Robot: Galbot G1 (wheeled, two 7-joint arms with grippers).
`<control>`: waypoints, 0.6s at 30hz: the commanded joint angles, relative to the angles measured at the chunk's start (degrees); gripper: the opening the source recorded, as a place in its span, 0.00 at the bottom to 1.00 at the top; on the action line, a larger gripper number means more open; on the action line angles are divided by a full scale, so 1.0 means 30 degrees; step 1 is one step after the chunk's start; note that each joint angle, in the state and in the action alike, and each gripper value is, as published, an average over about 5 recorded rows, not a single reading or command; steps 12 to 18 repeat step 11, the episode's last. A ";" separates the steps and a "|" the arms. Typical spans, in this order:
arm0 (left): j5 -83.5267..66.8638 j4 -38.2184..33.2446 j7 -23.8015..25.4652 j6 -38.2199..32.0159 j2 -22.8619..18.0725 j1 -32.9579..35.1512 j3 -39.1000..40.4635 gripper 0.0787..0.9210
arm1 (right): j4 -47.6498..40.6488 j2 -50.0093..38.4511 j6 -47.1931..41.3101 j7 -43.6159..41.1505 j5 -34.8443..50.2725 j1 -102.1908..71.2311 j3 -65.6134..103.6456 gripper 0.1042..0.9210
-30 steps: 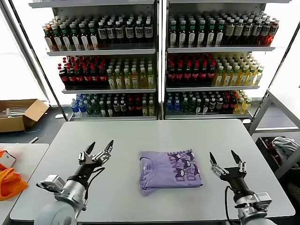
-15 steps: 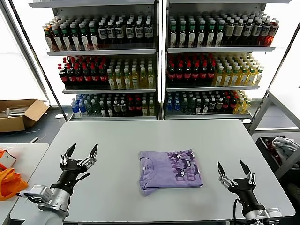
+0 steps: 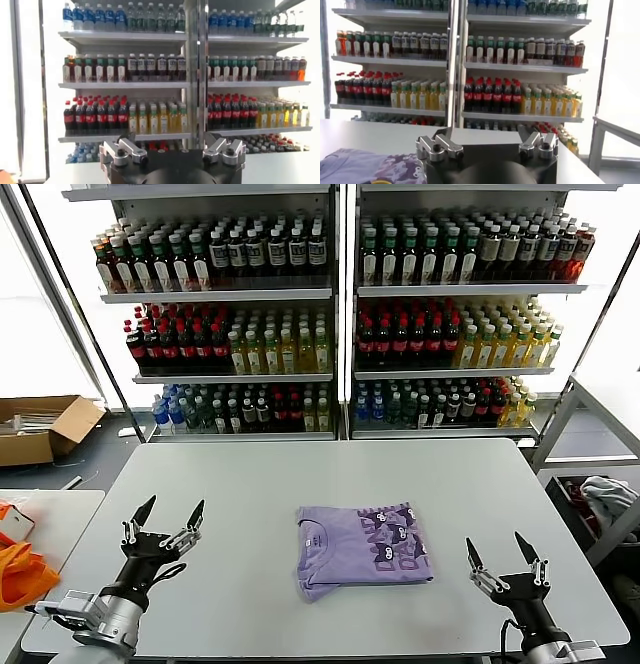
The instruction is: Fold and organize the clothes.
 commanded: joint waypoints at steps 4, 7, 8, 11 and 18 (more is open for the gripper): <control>-0.1010 0.0000 0.0424 -0.0105 0.0127 0.0543 -0.0653 0.88 | -0.0242 0.0175 0.0106 -0.0265 0.0611 0.0053 0.1130 0.88; -0.2025 -0.0057 0.0499 0.0409 0.0248 0.0194 -0.0960 0.88 | -0.0203 -0.0211 -0.0249 -0.0266 0.1068 0.0281 0.1466 0.88; -0.2166 -0.0043 0.0544 0.0521 0.0269 0.0027 -0.1063 0.88 | -0.0171 -0.0315 -0.0325 -0.0269 0.1146 0.0362 0.1508 0.88; -0.2137 0.0009 0.0676 0.0673 0.0258 -0.0237 -0.1214 0.88 | -0.0074 -0.0381 -0.0445 -0.0281 0.1206 0.0478 0.1522 0.88; -0.2137 0.0009 0.0676 0.0673 0.0258 -0.0237 -0.1214 0.88 | -0.0074 -0.0381 -0.0445 -0.0281 0.1206 0.0478 0.1522 0.88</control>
